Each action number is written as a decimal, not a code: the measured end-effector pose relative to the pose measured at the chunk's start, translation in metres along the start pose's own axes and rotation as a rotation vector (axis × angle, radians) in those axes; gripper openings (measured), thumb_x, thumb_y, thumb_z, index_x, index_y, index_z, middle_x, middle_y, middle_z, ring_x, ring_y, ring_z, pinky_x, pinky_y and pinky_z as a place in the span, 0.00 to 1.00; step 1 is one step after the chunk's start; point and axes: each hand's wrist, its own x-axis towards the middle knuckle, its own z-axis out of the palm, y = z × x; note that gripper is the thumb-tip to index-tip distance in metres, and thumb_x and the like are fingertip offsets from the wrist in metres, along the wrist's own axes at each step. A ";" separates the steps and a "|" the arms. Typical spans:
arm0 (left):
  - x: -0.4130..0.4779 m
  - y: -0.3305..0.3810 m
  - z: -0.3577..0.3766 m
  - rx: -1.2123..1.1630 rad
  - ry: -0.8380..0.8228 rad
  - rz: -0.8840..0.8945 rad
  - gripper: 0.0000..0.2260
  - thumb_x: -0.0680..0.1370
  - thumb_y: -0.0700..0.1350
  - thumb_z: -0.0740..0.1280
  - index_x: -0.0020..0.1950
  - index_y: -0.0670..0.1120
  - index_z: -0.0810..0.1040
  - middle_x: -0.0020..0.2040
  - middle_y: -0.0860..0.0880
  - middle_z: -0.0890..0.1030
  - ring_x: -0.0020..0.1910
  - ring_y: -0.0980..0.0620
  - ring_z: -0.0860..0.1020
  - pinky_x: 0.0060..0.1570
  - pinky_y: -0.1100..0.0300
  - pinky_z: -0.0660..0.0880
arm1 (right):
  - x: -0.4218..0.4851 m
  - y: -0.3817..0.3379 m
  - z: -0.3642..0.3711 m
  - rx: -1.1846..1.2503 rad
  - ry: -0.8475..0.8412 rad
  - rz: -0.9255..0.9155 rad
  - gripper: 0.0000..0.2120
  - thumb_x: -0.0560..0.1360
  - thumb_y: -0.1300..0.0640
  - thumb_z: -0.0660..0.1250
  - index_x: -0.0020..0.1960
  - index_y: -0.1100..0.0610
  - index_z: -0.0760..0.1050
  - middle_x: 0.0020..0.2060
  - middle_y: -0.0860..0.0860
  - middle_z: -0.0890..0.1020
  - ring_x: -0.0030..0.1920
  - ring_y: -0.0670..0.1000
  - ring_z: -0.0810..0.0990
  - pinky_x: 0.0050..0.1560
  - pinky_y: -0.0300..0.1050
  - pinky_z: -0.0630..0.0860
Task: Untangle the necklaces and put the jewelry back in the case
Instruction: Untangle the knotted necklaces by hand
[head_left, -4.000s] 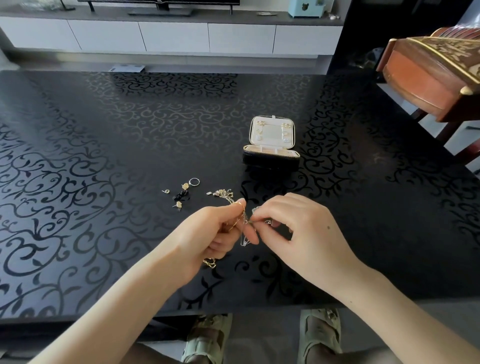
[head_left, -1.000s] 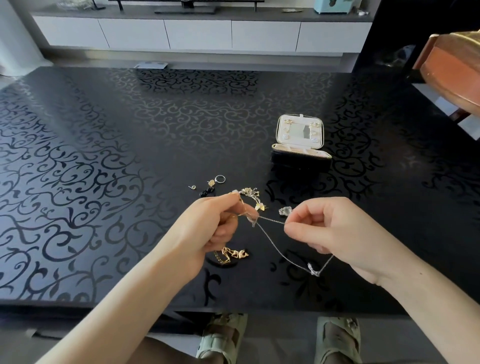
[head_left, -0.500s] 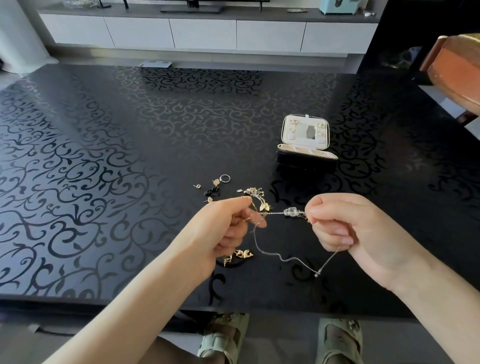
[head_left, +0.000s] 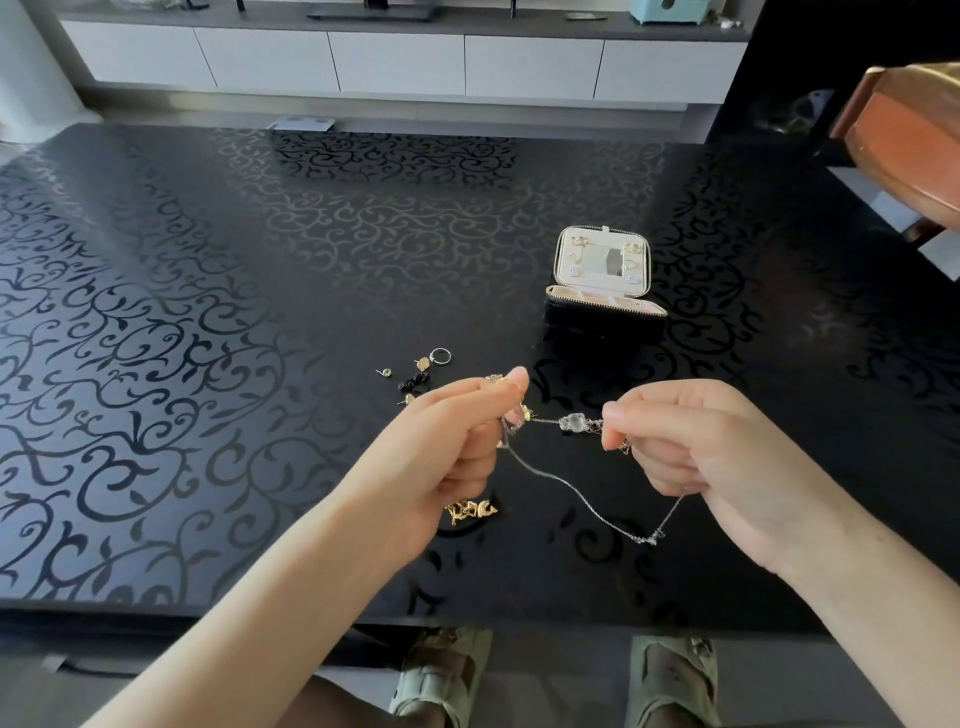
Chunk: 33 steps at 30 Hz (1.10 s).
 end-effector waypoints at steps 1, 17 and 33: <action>0.000 0.000 0.001 0.005 -0.016 -0.002 0.13 0.76 0.53 0.64 0.35 0.49 0.68 0.25 0.54 0.54 0.24 0.55 0.51 0.27 0.60 0.47 | 0.000 0.000 -0.001 0.002 0.002 0.001 0.11 0.66 0.54 0.65 0.27 0.55 0.75 0.20 0.47 0.56 0.24 0.48 0.52 0.25 0.37 0.55; 0.001 0.000 0.002 0.072 -0.059 -0.063 0.21 0.79 0.58 0.57 0.35 0.47 0.78 0.24 0.53 0.55 0.24 0.55 0.53 0.29 0.60 0.49 | -0.001 -0.002 -0.006 -0.023 0.004 0.010 0.10 0.65 0.53 0.66 0.27 0.56 0.76 0.20 0.47 0.56 0.25 0.48 0.52 0.27 0.39 0.53; 0.003 -0.003 0.001 0.245 0.076 -0.072 0.29 0.80 0.60 0.51 0.29 0.42 0.75 0.20 0.52 0.58 0.21 0.55 0.54 0.22 0.64 0.52 | -0.007 -0.012 -0.015 0.205 -0.010 0.007 0.10 0.65 0.59 0.68 0.26 0.58 0.73 0.17 0.46 0.56 0.22 0.46 0.53 0.27 0.43 0.51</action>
